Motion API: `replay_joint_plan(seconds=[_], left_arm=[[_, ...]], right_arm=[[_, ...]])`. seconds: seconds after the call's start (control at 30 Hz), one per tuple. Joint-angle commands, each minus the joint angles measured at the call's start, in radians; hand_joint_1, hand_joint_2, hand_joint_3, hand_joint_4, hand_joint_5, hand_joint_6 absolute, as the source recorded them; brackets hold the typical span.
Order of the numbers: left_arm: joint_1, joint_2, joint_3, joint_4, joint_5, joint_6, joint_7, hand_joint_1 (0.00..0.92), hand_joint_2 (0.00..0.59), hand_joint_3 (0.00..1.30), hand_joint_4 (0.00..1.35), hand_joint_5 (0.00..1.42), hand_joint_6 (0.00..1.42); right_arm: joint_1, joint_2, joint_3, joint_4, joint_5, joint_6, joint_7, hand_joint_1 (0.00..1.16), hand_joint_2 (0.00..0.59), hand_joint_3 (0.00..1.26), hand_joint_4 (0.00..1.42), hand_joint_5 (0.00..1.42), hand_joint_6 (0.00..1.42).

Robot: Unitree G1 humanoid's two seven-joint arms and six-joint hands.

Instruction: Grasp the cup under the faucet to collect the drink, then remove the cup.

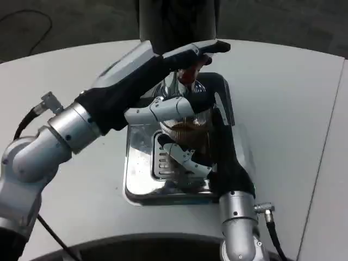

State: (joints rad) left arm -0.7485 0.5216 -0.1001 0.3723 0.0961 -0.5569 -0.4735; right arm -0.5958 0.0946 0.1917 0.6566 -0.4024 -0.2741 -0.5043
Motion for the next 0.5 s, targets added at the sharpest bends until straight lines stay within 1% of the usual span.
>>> replay_joint_plan(seconds=[0.03,0.37,0.4,0.47,0.5], left_arm=[[0.022,0.019,-0.022,0.034,0.052,0.02,-0.015,0.0,0.078,0.18,0.09,0.17,0.06],[0.023,0.022,-0.016,0.044,0.054,0.018,-0.015,0.0,0.079,0.18,0.09,0.17,0.06],[0.024,0.022,-0.015,0.044,0.054,0.018,-0.015,0.0,0.079,0.18,0.09,0.17,0.06],[0.027,0.023,-0.012,0.041,0.049,0.021,-0.017,0.0,0.079,0.18,0.09,0.17,0.06],[0.029,0.023,-0.01,0.04,0.045,0.023,-0.019,0.0,0.079,0.18,0.09,0.17,0.06]], right_arm=[[-0.033,0.043,0.01,0.024,0.001,0.004,-0.021,0.76,0.171,0.05,0.12,0.14,0.16],[-0.047,0.052,0.032,0.049,-0.007,0.019,-0.057,0.75,0.178,0.07,0.16,0.18,0.19],[-0.049,0.053,0.034,0.053,-0.008,0.021,-0.063,0.75,0.178,0.08,0.17,0.2,0.19],[-0.056,0.054,0.035,0.064,-0.008,0.022,-0.073,0.75,0.178,0.11,0.25,0.28,0.24],[-0.06,0.054,0.035,0.069,-0.007,0.022,-0.077,0.75,0.178,0.12,0.27,0.3,0.26]])
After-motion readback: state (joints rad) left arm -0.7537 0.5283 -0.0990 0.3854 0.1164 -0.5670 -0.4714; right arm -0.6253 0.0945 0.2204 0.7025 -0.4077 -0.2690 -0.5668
